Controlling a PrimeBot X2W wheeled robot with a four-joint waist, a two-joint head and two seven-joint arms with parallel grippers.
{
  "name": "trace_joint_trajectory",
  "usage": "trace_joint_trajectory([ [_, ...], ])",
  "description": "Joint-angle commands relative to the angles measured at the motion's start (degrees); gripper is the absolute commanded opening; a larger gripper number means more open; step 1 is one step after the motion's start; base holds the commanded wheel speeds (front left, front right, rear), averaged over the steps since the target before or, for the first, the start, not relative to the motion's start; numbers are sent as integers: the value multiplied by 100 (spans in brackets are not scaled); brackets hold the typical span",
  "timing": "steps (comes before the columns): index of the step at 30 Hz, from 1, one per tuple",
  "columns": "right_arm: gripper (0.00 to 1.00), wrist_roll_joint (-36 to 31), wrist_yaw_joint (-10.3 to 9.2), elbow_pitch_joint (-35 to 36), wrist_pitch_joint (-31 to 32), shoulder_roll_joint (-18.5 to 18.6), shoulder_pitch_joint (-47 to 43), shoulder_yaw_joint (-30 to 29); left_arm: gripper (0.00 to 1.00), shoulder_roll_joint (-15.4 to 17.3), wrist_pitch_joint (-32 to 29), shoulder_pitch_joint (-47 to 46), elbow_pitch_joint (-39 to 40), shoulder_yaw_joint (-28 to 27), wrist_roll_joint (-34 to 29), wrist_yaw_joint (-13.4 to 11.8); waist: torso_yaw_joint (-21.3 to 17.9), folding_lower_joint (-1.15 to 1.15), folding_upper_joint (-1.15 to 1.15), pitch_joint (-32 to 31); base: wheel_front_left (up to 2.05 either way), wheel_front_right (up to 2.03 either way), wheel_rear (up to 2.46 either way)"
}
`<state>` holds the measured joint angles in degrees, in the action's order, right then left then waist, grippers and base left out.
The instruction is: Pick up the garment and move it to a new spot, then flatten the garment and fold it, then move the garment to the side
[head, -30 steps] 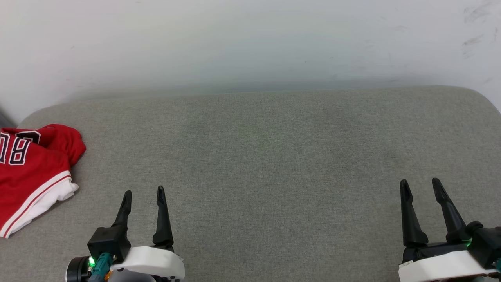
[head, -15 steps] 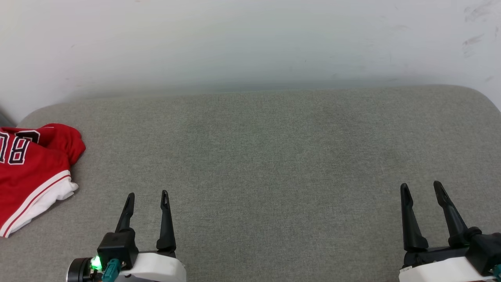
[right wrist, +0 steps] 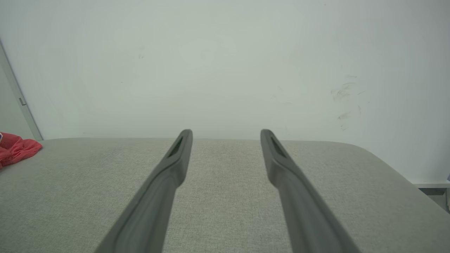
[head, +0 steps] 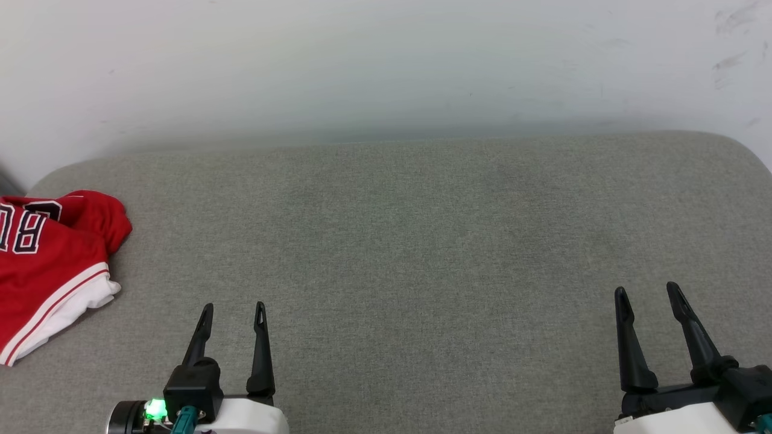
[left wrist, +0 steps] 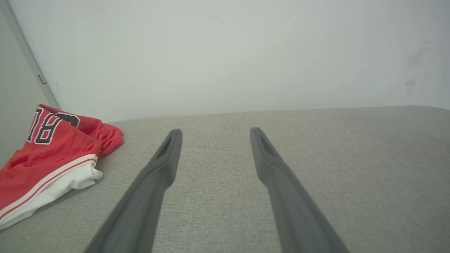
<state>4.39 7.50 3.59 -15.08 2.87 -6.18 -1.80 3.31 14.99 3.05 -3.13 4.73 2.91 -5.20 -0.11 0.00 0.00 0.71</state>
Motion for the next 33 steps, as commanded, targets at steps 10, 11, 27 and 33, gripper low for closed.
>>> trace_joint_trajectory([
  [10,100,222,-2,-82,-13,1,-86,-21,100,-35,24,42,-95,-84,54,60,-9,0,0,3,0,0,0],
  [11,100,221,-2,-86,-13,1,-88,-23,100,-37,24,40,-101,-87,62,62,-7,0,0,3,0,0,0],
  [27,100,208,-2,-117,-13,1,-116,40,100,-44,24,-6,-137,-129,126,-31,142,0,0,22,0,0,0],
  [33,100,192,-1,-84,-13,1,-134,60,100,-44,24,23,-134,-184,175,-84,395,0,0,9,0,0,0],
])
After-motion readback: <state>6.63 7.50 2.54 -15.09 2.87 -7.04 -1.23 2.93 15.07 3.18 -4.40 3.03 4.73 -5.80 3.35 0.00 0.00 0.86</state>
